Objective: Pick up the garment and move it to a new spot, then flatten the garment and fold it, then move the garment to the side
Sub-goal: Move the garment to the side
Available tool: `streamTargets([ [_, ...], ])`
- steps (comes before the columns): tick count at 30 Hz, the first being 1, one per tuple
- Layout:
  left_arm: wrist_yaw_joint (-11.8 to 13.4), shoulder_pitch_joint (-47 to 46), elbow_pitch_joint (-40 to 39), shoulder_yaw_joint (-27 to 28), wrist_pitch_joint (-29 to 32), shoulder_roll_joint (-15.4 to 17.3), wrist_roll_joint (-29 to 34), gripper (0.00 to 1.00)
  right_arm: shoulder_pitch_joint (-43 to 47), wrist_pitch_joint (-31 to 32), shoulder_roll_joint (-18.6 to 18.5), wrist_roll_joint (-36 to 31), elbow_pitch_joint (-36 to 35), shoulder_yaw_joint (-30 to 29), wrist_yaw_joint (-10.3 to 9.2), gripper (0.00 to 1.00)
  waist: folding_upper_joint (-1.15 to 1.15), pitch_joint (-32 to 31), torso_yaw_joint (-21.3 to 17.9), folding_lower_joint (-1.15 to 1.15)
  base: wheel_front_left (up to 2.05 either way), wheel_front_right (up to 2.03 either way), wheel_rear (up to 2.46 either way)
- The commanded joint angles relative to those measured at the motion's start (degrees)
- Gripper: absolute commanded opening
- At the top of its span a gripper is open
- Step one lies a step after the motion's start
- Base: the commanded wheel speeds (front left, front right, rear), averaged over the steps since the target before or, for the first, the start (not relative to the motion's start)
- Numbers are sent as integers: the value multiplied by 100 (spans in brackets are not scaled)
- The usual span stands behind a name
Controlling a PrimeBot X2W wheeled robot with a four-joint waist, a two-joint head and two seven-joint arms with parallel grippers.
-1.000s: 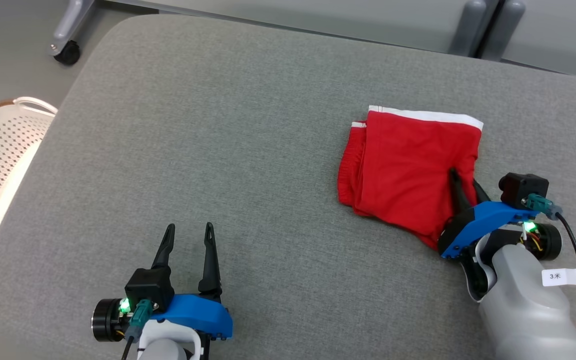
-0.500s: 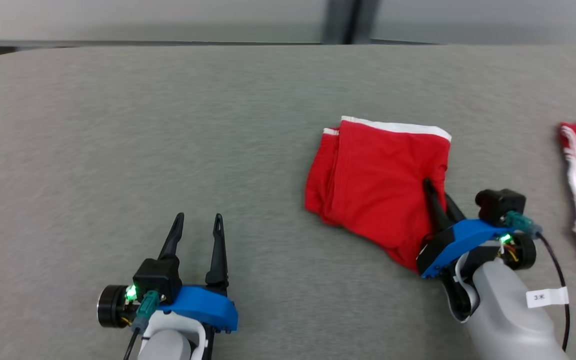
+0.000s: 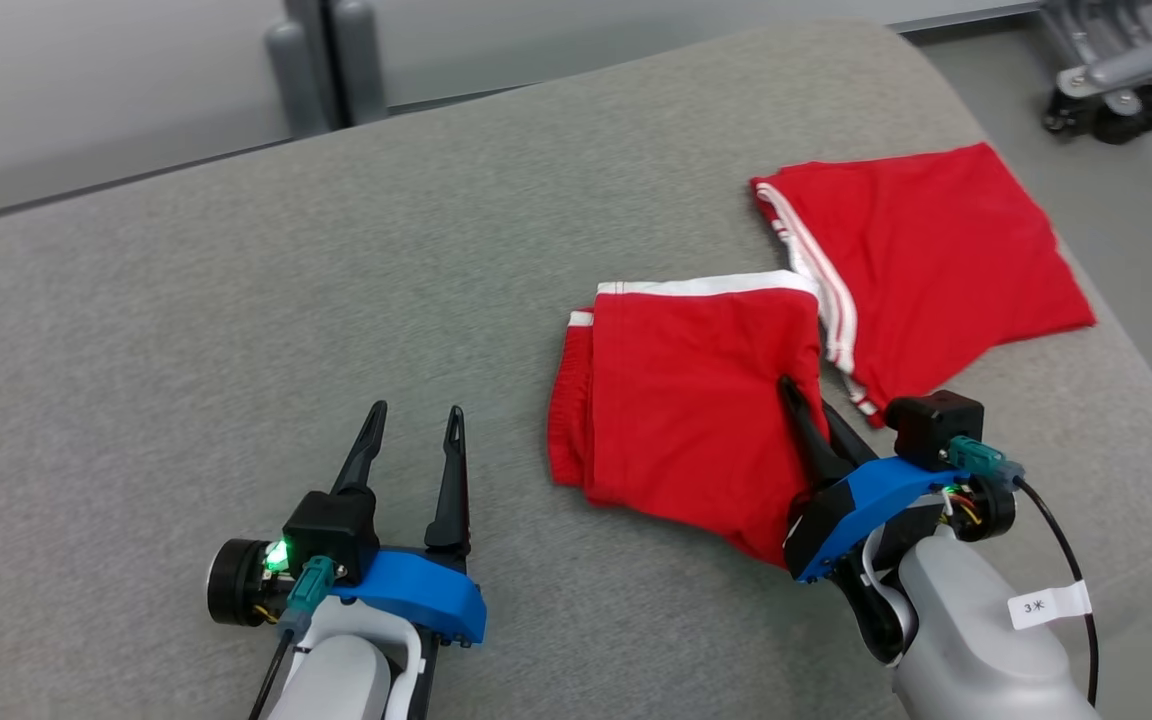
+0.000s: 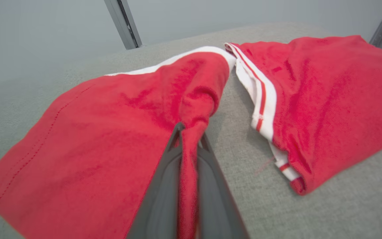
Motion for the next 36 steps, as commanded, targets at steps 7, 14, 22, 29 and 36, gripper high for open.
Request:
streamTargets([
  [7, -79, -143, 101, 9, -13, 8, 98, 100, -297, -5, -111, -322, 128, 73, 0, 0, -1, 9, -264, 1, 0, 0, 0],
  [14, -59, -203, 171, 79, -13, 9, 59, 100, -1026, -5, -738, -838, 554, -112, 0, 0, -1, 236, 97, 1, 0, 0, 0],
  [22, -147, -281, 215, 184, -13, 4, 257, 100, -1817, -4, -1887, -1765, 1484, -687, 0, 0, -1, 484, 733, 1, 0, 0, 0],
  [29, -139, -288, 160, 165, -13, 2, 252, 100, -2027, -5, -2482, -2639, 1982, -1889, -1, 100, -1, 618, 1079, 1, 0, 0, 0],
  [36, -65, -230, 145, 241, -13, 1, 255, 100, -1640, -5, -1780, -3375, 780, -3513, 0, 100, -1, 511, 1101, 1, 0, 0, 0],
])
